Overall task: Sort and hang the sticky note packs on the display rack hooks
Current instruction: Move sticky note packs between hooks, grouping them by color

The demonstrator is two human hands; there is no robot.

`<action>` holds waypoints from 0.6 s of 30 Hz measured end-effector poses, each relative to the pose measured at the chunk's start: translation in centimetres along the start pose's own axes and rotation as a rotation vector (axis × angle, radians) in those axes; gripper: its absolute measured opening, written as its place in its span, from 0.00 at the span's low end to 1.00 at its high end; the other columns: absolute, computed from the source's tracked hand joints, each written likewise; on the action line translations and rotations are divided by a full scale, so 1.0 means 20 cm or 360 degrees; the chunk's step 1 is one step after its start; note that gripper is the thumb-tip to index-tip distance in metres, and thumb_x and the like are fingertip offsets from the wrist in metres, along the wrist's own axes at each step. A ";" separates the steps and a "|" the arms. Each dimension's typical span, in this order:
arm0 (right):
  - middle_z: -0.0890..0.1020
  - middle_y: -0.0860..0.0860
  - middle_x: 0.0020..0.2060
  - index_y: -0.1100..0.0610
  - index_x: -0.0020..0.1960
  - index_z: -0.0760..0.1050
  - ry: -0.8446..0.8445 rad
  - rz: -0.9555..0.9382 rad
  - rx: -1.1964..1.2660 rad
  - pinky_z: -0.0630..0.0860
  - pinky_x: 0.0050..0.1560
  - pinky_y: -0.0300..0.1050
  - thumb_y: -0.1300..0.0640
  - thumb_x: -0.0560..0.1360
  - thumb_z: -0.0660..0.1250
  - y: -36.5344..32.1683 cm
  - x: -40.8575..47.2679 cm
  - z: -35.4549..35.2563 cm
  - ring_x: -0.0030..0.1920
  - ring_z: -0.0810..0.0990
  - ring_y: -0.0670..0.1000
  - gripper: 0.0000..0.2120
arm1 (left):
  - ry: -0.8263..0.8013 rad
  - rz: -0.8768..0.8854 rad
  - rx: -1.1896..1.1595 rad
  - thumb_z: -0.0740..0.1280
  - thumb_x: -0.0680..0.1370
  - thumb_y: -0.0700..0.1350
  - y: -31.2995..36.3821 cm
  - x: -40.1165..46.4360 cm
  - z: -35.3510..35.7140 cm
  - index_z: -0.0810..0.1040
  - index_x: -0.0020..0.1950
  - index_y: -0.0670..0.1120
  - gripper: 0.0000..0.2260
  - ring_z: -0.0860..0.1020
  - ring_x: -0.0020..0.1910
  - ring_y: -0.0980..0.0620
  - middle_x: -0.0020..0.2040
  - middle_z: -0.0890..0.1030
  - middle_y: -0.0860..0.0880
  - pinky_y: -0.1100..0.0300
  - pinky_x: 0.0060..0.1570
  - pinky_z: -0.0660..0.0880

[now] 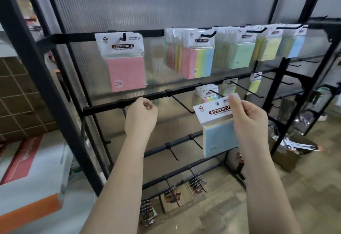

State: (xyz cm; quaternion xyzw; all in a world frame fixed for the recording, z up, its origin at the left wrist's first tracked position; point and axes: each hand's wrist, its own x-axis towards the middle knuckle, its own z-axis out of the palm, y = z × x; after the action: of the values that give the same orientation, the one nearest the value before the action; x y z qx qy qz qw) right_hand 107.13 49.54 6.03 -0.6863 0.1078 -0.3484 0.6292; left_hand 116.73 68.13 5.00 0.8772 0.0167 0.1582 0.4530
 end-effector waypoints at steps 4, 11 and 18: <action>0.73 0.54 0.29 0.74 0.41 0.69 0.0051 -0.0012 0.0032 0.60 0.23 0.33 0.49 0.79 0.63 0.03 0.08 -0.16 0.27 0.67 0.46 0.25 | -0.0115 0.0038 0.0083 0.62 0.78 0.47 0.10 0.00 0.15 0.76 0.53 0.50 0.06 0.72 0.38 0.58 0.42 0.74 0.57 0.60 0.40 0.72; 0.71 0.54 0.30 0.74 0.40 0.69 0.0101 -0.0103 -0.0055 0.59 0.25 0.37 0.48 0.79 0.62 0.10 0.37 -0.62 0.30 0.66 0.48 0.27 | -0.0172 0.0091 0.0155 0.61 0.78 0.46 0.43 -0.10 0.58 0.76 0.50 0.50 0.06 0.75 0.47 0.50 0.44 0.76 0.55 0.60 0.42 0.70; 0.74 0.48 0.29 0.60 0.35 0.73 0.0063 -0.0144 -0.0158 0.64 0.31 0.39 0.47 0.80 0.61 0.16 0.76 -1.17 0.31 0.69 0.45 0.20 | -0.0129 0.0044 0.0114 0.60 0.77 0.44 0.80 -0.23 1.09 0.77 0.47 0.48 0.06 0.76 0.49 0.46 0.46 0.78 0.50 0.58 0.44 0.72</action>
State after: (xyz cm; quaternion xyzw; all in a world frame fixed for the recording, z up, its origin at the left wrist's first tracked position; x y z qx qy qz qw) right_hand 104.88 21.52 7.50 -0.7138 0.1061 -0.3843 0.5758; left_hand 116.84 40.80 4.83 0.8987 -0.0081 0.1280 0.4193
